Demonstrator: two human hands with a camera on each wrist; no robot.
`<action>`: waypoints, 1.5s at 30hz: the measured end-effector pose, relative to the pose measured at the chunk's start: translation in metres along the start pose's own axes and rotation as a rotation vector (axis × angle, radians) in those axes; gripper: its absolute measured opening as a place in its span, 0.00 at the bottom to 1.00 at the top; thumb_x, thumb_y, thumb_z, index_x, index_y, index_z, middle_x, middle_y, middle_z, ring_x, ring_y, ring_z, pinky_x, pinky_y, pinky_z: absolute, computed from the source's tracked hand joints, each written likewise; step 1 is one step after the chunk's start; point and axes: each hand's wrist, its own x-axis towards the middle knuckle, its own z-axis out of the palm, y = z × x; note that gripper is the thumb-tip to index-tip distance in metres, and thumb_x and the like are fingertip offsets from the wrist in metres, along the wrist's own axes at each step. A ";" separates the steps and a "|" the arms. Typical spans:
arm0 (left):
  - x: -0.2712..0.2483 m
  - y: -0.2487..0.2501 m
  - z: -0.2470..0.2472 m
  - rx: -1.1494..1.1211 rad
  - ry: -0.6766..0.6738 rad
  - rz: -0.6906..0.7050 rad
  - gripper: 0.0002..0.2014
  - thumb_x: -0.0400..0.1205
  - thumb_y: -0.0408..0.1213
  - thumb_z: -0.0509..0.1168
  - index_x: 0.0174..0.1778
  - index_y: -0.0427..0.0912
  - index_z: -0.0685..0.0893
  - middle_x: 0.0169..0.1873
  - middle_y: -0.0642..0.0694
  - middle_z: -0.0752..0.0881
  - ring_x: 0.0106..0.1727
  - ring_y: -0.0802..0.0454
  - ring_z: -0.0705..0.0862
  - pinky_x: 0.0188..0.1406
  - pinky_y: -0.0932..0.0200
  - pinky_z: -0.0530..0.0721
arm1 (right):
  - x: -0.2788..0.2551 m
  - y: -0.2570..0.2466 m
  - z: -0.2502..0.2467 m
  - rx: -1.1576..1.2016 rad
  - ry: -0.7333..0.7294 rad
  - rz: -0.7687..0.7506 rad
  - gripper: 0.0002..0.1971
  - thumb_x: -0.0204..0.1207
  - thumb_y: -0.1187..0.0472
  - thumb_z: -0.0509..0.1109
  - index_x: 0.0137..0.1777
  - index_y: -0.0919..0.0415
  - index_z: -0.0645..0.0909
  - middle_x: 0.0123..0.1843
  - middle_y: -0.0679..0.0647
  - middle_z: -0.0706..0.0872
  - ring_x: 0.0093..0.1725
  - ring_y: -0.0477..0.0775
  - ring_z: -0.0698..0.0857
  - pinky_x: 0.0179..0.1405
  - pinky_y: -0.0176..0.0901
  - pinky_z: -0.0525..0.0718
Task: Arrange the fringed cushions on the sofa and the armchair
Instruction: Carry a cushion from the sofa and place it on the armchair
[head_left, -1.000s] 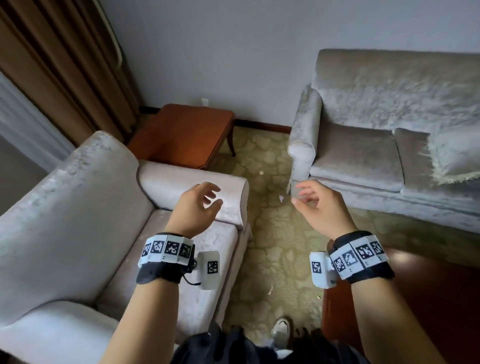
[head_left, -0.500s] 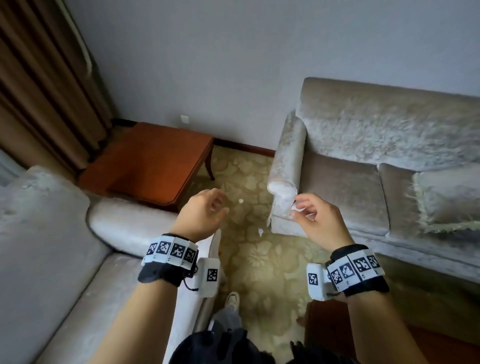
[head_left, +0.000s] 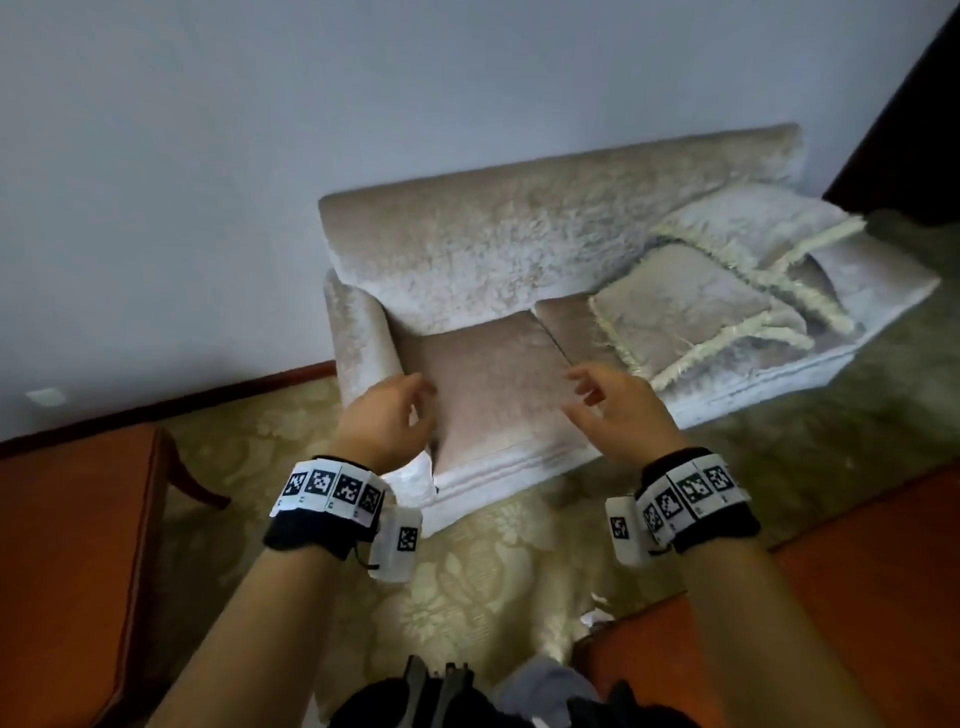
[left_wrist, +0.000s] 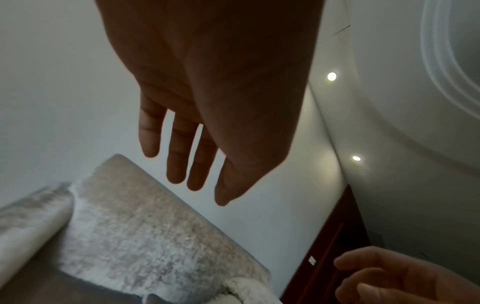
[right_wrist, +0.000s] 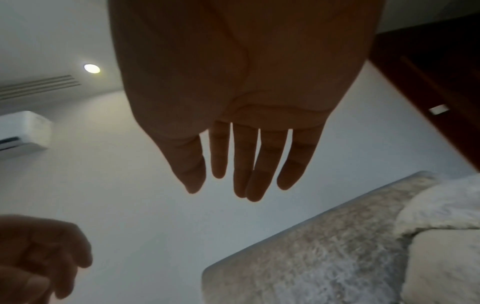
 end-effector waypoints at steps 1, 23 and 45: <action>0.021 0.005 0.004 -0.007 -0.011 0.029 0.14 0.78 0.43 0.67 0.60 0.53 0.81 0.51 0.53 0.83 0.50 0.52 0.84 0.50 0.51 0.84 | 0.009 0.012 -0.007 -0.009 0.020 0.033 0.18 0.77 0.51 0.73 0.66 0.49 0.79 0.53 0.45 0.84 0.51 0.46 0.83 0.53 0.47 0.85; 0.377 0.081 0.064 0.110 -0.046 0.093 0.15 0.79 0.46 0.66 0.62 0.52 0.81 0.54 0.50 0.84 0.55 0.48 0.83 0.54 0.46 0.82 | 0.287 0.191 -0.085 -0.092 0.032 0.164 0.18 0.78 0.49 0.71 0.68 0.47 0.77 0.56 0.46 0.85 0.53 0.47 0.83 0.51 0.48 0.84; 0.695 0.421 0.288 0.036 -0.352 0.631 0.17 0.80 0.49 0.64 0.64 0.53 0.78 0.56 0.51 0.82 0.50 0.49 0.83 0.47 0.52 0.83 | 0.342 0.494 -0.317 -0.311 0.251 0.688 0.22 0.79 0.44 0.67 0.72 0.45 0.74 0.68 0.49 0.82 0.65 0.55 0.80 0.62 0.53 0.81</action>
